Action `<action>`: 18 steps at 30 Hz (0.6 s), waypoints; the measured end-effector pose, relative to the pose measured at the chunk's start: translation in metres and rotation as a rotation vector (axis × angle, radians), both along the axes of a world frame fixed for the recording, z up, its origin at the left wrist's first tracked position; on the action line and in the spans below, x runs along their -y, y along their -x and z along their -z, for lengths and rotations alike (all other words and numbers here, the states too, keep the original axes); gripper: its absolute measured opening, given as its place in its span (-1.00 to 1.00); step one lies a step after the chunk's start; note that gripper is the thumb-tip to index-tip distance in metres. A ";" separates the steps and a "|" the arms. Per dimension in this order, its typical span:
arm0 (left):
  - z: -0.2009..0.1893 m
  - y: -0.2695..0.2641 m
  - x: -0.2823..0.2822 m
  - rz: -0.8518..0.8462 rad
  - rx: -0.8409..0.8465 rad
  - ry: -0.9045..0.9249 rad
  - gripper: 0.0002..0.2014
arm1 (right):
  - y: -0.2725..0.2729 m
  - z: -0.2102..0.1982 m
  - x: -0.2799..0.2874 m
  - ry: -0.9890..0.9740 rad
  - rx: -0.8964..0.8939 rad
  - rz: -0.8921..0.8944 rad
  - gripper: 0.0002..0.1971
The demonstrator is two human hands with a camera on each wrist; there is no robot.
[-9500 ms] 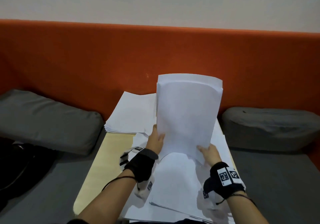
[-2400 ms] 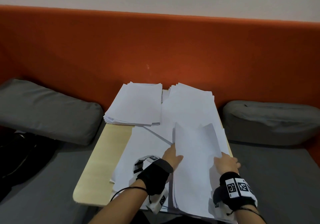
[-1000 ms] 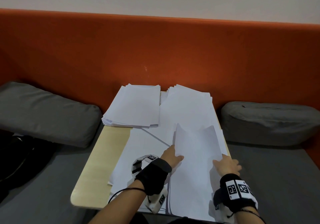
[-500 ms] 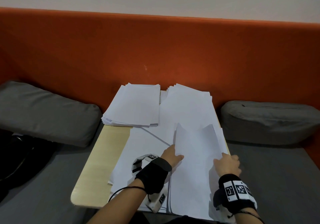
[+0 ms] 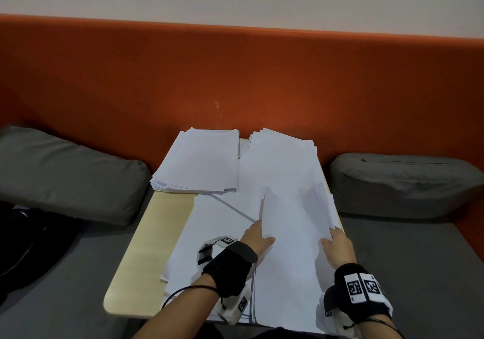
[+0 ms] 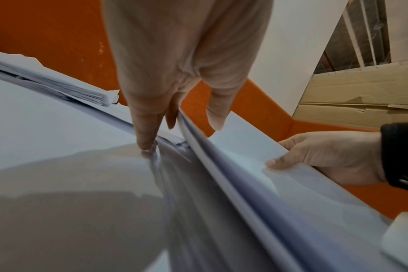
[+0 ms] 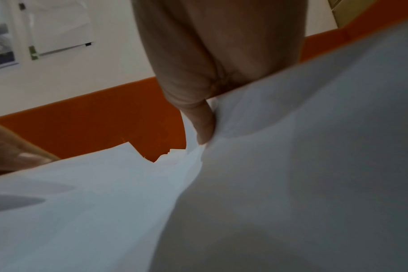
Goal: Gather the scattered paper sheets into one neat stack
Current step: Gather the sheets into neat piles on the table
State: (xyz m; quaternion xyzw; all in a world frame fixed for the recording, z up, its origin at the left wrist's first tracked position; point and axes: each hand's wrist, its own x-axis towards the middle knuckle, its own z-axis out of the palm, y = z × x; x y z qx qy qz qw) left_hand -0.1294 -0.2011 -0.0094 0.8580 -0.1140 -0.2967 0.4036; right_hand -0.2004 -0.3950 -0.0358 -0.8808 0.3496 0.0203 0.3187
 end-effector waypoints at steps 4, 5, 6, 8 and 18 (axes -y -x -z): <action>0.000 0.002 -0.001 -0.001 0.009 0.000 -0.53 | -0.003 0.003 -0.005 0.083 -0.032 -0.044 -0.65; 0.000 0.002 -0.001 -0.001 0.009 0.000 -0.52 | -0.004 0.004 -0.006 0.097 -0.047 -0.044 -0.67; 0.000 0.003 -0.002 -0.001 0.008 0.000 -0.52 | -0.004 0.005 -0.007 0.109 -0.058 -0.046 -0.69; 0.000 0.003 -0.002 -0.004 0.007 -0.002 -0.52 | -0.005 0.008 -0.009 0.126 -0.068 -0.047 -0.74; 0.001 0.003 -0.003 -0.006 0.002 -0.008 -0.52 | -0.007 0.010 -0.011 0.090 -0.140 -0.010 -0.72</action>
